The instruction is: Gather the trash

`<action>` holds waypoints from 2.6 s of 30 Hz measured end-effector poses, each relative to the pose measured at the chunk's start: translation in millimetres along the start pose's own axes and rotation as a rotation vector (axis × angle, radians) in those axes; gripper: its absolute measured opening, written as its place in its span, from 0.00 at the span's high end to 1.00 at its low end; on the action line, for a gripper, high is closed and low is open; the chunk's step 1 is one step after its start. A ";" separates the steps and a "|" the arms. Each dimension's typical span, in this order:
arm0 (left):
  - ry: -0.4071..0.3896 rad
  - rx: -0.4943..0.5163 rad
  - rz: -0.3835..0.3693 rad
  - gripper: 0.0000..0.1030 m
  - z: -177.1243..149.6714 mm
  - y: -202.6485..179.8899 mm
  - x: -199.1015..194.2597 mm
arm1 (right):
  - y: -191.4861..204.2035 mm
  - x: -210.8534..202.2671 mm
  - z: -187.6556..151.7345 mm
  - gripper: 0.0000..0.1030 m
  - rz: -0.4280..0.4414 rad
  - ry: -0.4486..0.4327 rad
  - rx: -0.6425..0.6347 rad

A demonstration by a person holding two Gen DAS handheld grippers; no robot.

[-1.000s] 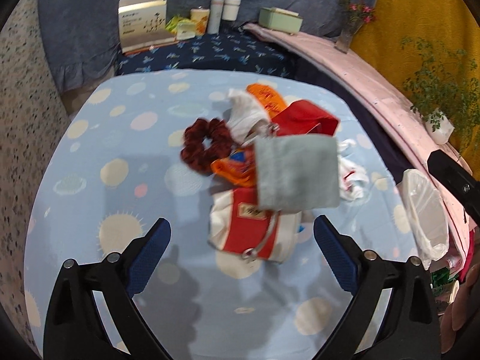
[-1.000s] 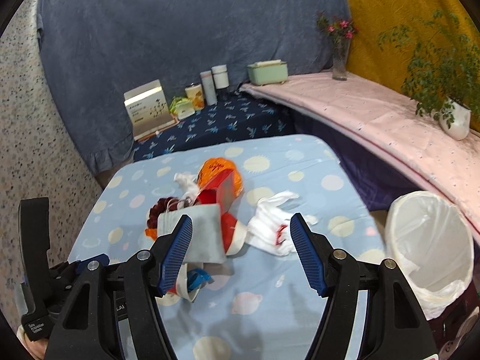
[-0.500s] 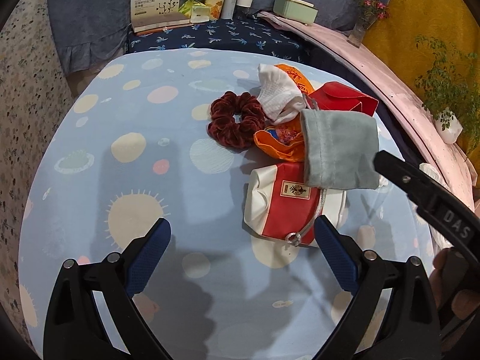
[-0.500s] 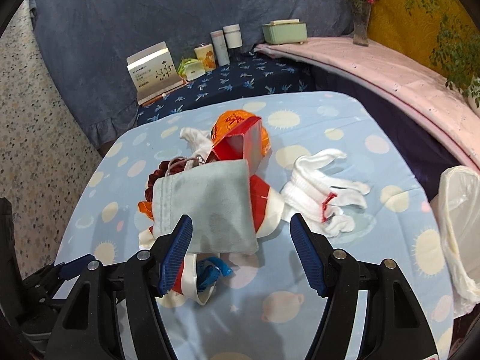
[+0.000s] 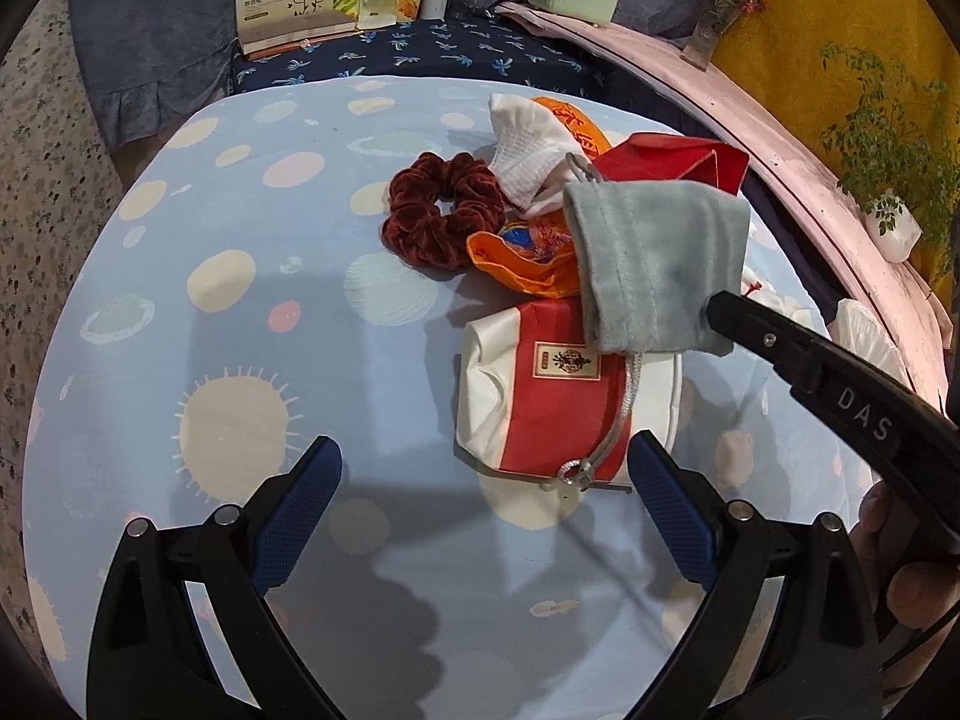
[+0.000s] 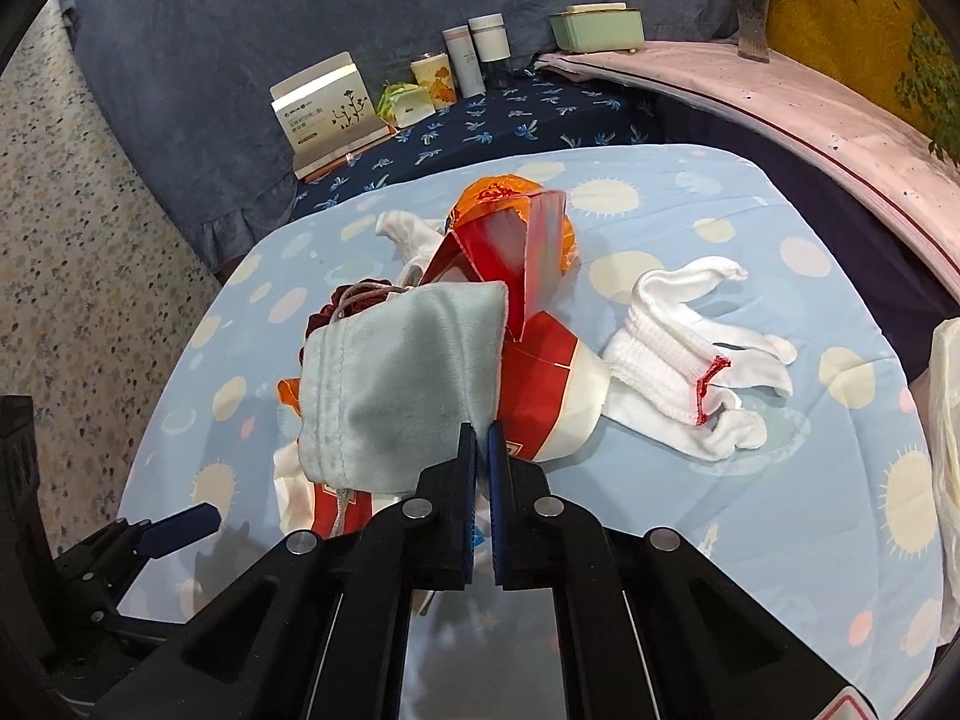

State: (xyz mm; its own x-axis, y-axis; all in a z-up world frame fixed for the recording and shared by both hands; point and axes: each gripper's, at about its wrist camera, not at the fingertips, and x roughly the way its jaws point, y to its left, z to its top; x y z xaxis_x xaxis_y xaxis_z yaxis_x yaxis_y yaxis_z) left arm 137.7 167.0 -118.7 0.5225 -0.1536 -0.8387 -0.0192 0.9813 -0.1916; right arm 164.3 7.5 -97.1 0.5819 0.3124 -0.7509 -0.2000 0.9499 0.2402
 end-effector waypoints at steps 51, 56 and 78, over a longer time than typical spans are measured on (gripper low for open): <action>-0.034 0.300 0.233 0.68 -19.8 -140.6 45.7 | -126.5 -159.8 -5.2 0.97 -0.084 -0.300 0.207; -0.029 0.263 0.217 0.82 -22.5 -118.3 38.0 | -119.8 -154.2 -5.2 0.97 -0.072 -0.287 0.197; -0.075 -0.061 0.042 1.00 -33.4 -4.0 1.0 | -71.4 -135.2 -10.6 0.97 -0.003 -0.232 0.114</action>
State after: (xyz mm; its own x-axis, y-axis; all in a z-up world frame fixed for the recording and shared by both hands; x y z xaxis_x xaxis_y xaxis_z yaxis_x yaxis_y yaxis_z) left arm 109.8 159.0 -135.8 0.5824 -0.1013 -0.8065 -0.0930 0.9774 -0.1899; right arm 91.5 -102.7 -19.3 0.7504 0.2913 -0.5933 -0.1155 0.9416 0.3163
